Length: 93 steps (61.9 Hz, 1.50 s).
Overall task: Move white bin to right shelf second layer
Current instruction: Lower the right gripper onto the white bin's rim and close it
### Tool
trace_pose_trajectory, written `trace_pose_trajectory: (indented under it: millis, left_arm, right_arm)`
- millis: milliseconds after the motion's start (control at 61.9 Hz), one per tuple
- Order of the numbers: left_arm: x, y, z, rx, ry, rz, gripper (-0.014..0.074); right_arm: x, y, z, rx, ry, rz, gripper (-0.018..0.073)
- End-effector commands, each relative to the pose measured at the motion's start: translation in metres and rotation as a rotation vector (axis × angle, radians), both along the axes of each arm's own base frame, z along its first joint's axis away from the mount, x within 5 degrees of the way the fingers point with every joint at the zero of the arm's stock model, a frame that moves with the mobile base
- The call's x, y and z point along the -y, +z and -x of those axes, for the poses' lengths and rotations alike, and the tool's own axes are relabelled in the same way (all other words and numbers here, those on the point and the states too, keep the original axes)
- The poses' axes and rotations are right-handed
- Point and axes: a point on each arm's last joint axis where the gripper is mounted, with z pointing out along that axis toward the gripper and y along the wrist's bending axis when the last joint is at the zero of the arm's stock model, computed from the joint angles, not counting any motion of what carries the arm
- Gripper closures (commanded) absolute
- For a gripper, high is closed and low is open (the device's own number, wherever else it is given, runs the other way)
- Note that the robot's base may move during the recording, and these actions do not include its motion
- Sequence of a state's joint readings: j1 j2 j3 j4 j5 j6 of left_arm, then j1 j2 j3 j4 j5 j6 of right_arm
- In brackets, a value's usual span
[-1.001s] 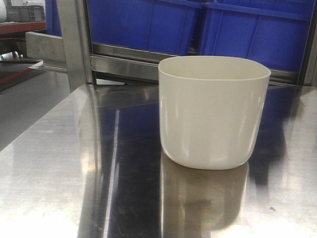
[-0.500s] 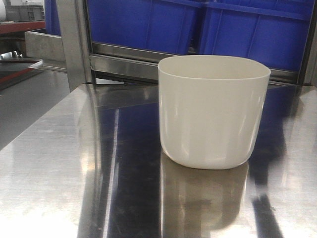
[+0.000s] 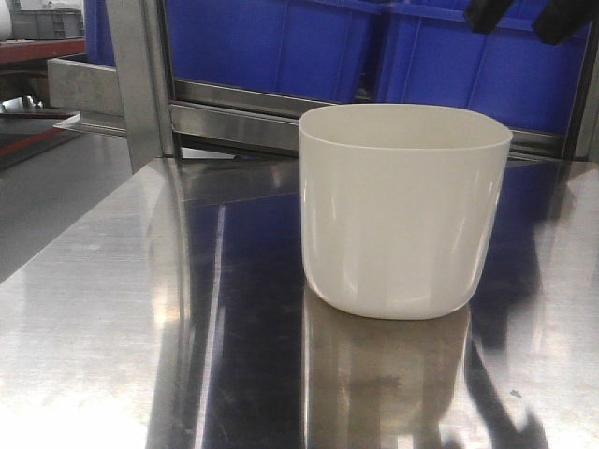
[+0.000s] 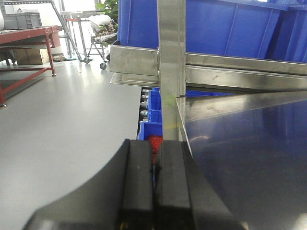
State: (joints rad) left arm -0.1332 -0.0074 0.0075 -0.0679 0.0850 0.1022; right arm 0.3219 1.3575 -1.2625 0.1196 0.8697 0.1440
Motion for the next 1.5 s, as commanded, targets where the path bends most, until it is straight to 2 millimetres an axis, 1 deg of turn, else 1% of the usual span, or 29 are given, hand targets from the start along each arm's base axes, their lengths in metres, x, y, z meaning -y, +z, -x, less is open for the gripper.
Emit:
trace_pose_trajectory:
  millis: [0, 258, 436, 1001, 1324, 1421, 1453, 1485]
  left_arm:
    - [0.000, -0.004, 0.000, 0.060, 0.003, 0.017, 0.0512]
    - [0.000, -0.004, 0.000, 0.060, 0.003, 0.017, 0.0512]
    - [0.000, -0.004, 0.000, 0.060, 0.003, 0.017, 0.0512]
    - [0.000, -0.004, 0.000, 0.060, 0.003, 0.017, 0.0512]
    - [0.000, -0.004, 0.000, 0.060, 0.003, 0.017, 0.0512]
    - [0.000, -0.004, 0.000, 0.060, 0.003, 0.017, 0.0512]
    - [0.000, -0.004, 0.000, 0.060, 0.003, 0.017, 0.0512]
    - [0.000, -0.004, 0.000, 0.060, 0.003, 0.017, 0.0512]
  right_arm:
    - [0.000, 0.022, 0.003, 0.104, 0.009, -0.026, 0.0006]
    - [-0.001, 0.014, -0.001, 0.058, 0.012, -0.011, 0.0007]
    - [-0.005, -0.004, -0.012, -0.018, 0.016, 0.014, 0.0008]
    - [-0.015, -0.052, -0.042, -0.163, 0.017, 0.061, 0.0008]
    - [-0.018, -0.069, -0.050, -0.212, 0.016, 0.076, 0.0008]
    - [-0.019, -0.071, -0.051, -0.217, 0.017, 0.078, 0.0041]
    - [-0.019, -0.072, -0.051, -0.220, 0.017, 0.079, 0.0069]
    - [-0.019, -0.072, -0.051, -0.221, 0.017, 0.078, 0.0116]
